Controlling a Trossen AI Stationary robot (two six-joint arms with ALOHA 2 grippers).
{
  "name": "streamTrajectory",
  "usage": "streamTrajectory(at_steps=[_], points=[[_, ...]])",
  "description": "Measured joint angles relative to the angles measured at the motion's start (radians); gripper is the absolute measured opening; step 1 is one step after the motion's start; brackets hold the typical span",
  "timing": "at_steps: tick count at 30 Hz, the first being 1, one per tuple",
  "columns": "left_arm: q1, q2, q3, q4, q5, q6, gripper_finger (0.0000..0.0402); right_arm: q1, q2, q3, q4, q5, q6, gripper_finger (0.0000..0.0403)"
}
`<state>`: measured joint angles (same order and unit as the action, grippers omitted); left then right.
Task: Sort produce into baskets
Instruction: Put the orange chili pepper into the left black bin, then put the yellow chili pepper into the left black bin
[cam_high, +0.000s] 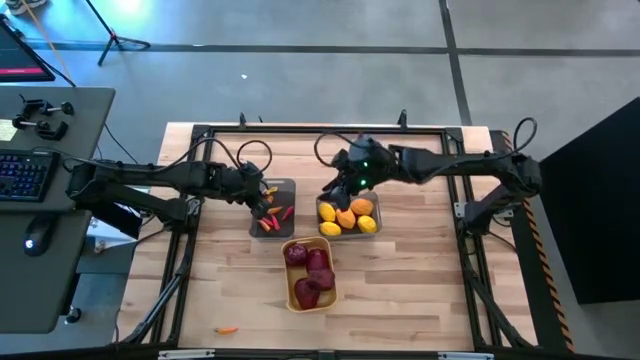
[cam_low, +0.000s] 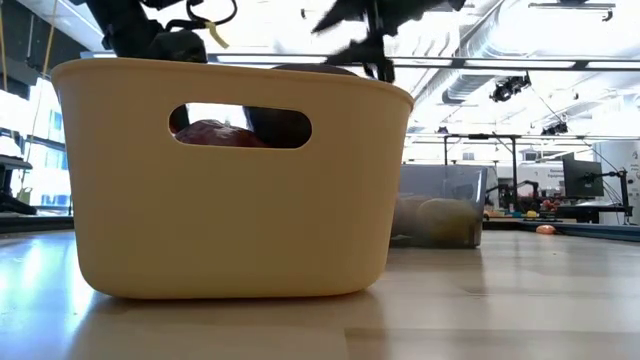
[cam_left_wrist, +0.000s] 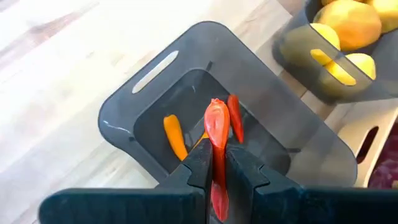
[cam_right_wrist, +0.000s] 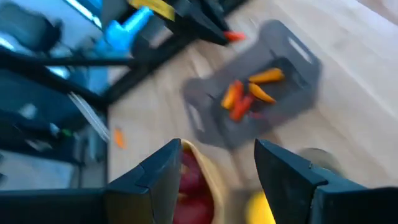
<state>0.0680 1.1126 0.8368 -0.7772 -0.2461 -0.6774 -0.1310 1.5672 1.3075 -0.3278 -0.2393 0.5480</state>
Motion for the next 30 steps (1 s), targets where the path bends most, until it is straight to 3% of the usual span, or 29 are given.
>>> streamTrajectory(at_steps=[7, 14, 23, 27, 30], points=[[-0.009, 0.000, 0.000, 0.021, 0.022, 0.095, 0.0020, 0.147, -0.035, 0.000, 0.060, 0.164, 0.126, 0.0193], [-0.010, 0.000, 0.001, 0.078, 0.037, 0.123, 0.0023, 0.254, -0.056, 0.000, 0.038, 0.345, 0.127, 0.0193], [-0.009, 0.000, 0.001, 0.071, 0.036, 0.086, 0.0096, 0.297, -0.067, 0.000, 0.010, 0.355, 0.106, 0.0193], [-0.009, 0.000, 0.001, 0.072, 0.103, 0.102, 0.0128, 0.312, -0.103, 0.000, -0.036, 0.356, 0.076, 0.0193], [-0.012, 0.000, 0.001, 0.069, 0.139, 0.032, 0.0138, 0.321, -0.138, 0.000, -0.097, 0.384, 0.058, 0.0193]])
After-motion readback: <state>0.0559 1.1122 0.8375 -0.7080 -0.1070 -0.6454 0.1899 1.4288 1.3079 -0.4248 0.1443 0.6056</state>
